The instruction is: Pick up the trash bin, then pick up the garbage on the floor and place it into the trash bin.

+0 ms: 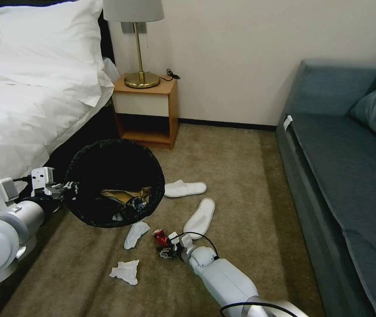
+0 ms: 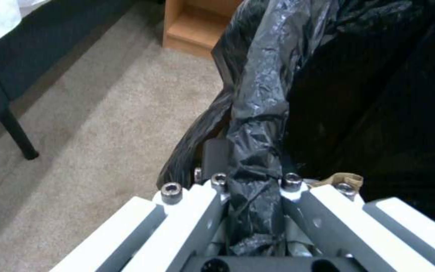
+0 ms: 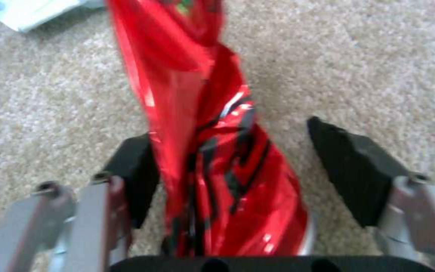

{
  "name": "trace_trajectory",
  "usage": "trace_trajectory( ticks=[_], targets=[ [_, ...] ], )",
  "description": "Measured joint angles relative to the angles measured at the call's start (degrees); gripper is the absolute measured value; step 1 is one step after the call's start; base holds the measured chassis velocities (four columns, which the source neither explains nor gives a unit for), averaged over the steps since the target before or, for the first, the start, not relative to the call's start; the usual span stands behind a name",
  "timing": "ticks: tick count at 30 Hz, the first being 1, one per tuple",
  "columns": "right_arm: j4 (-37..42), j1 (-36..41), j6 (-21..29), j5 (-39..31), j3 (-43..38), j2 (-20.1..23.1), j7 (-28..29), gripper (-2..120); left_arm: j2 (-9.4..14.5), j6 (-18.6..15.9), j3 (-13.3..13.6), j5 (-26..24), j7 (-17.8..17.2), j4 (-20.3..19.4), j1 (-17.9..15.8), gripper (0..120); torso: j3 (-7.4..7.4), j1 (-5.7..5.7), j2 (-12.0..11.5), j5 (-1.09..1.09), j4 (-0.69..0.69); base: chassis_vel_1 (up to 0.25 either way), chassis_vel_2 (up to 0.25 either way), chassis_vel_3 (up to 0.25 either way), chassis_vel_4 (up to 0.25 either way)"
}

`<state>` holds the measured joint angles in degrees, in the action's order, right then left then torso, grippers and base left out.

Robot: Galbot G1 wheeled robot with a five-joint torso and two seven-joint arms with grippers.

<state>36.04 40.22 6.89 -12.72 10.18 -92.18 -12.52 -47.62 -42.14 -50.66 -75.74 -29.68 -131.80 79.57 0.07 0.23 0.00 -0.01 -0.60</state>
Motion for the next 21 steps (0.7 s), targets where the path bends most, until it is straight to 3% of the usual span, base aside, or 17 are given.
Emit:
trace_trajectory(
  ticks=[7, 21],
  targets=[
    [0.55, 0.12, -0.02, 0.02, -0.36, 0.06, 0.03, 44, 0.01, 0.00, 0.04, -0.02, 0.00, -0.03, -0.13, 2, 0.02, 0.00, 0.00, 0.02, 0.01, 0.000, 0.000, 0.000, 0.000],
    [5.66, 1.90, -0.08, 0.21, -0.60, 1.44, 0.50, 44, -0.01, 0.00, 0.08, 0.05, -0.06, -0.07, -0.14, 2, 0.03, 0.00, -0.02, 0.03, 0.06, 0.000, 0.000, 0.000, 0.000]
  ],
)
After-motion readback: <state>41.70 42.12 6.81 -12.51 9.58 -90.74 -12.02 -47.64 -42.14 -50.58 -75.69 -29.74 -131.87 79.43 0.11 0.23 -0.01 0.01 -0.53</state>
